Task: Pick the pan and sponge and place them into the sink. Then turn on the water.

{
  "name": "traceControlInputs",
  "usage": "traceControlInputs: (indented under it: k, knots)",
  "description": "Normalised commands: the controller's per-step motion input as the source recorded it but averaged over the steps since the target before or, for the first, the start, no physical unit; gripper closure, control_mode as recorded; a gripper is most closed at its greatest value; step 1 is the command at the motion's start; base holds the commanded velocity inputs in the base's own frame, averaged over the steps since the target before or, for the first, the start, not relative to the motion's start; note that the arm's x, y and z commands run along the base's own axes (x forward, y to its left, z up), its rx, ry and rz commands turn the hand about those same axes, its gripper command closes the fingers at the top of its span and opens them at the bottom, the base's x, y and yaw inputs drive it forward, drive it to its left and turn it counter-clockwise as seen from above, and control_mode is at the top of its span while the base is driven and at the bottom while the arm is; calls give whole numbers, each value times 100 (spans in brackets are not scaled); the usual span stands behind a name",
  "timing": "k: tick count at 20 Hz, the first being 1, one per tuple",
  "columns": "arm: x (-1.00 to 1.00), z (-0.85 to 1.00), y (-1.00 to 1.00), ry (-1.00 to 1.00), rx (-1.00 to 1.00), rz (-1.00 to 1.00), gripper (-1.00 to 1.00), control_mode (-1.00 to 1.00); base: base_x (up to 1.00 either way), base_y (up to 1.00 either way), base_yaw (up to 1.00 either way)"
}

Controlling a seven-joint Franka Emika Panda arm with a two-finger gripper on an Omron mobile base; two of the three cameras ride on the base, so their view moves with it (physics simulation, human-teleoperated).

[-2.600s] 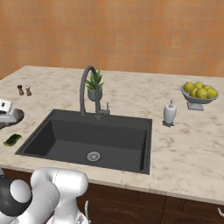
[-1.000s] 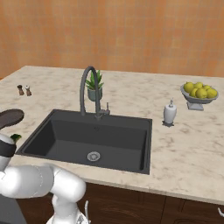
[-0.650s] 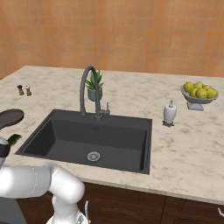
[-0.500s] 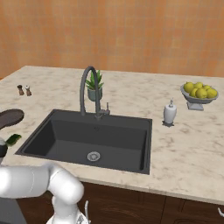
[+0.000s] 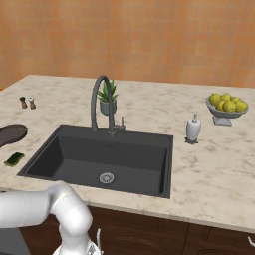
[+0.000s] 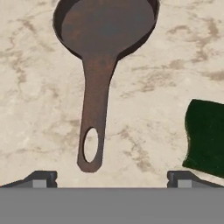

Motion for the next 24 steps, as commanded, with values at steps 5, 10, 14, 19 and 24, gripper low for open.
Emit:
traceControlInputs:
  k: [5,10,14,19,24]
  knots:
    - [15,-27,8,0,-1,-2,-100,-100,0,0,0]
    - [15,-35,0,0,0,-1,-100,-100,0,0,0]
    - [18,-34,17,0,-1,0,-100,-100,0,0,0]
    - [23,-16,27,0,-1,0,-100,-100,0,0,0]
    - [26,-19,24,0,-1,0,-100,-100,0,0,0]
